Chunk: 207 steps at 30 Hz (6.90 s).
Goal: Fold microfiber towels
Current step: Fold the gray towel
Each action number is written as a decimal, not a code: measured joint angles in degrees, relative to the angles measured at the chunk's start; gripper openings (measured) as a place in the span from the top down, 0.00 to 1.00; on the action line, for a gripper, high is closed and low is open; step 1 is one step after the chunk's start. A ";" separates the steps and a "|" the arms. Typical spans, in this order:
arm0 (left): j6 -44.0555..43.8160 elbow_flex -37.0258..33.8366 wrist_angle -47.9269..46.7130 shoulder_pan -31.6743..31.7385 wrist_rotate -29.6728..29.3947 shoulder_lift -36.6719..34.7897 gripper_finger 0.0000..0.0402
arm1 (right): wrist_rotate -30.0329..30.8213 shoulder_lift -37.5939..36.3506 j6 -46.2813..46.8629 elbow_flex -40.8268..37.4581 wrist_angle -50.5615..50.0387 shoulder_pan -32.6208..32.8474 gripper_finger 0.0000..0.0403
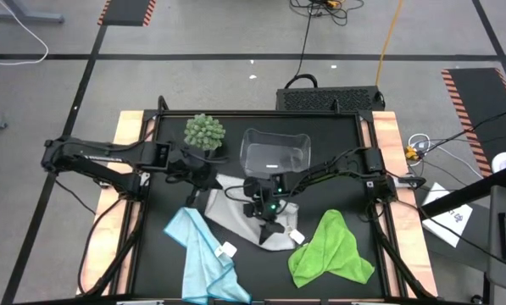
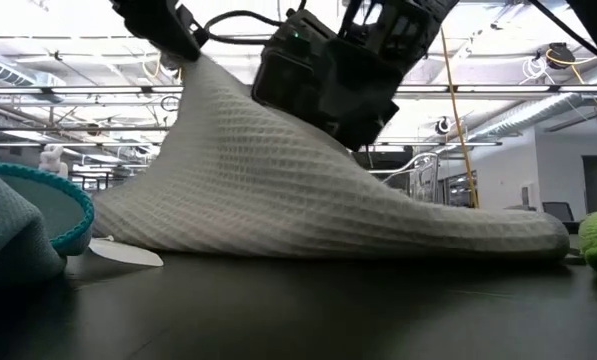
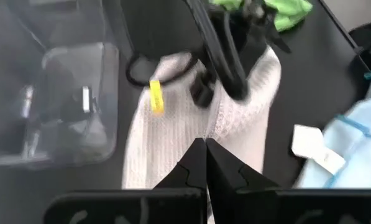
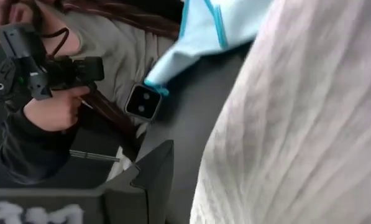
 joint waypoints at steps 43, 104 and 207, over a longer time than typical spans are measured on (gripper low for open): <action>-12.00 -1.81 -5.41 -16.14 -11.72 -4.84 1.00 | 23.77 -7.87 -3.83 -3.92 -23.58 2.69 0.99; 5.00 -2.89 -1.98 14.15 -6.86 8.56 1.00 | 38.35 -27.56 6.14 -17.00 -36.67 -4.85 1.00; -11.88 -24.35 15.41 -22.17 -30.97 8.56 0.72 | 62.58 -22.58 11.83 -21.75 -13.59 24.28 0.56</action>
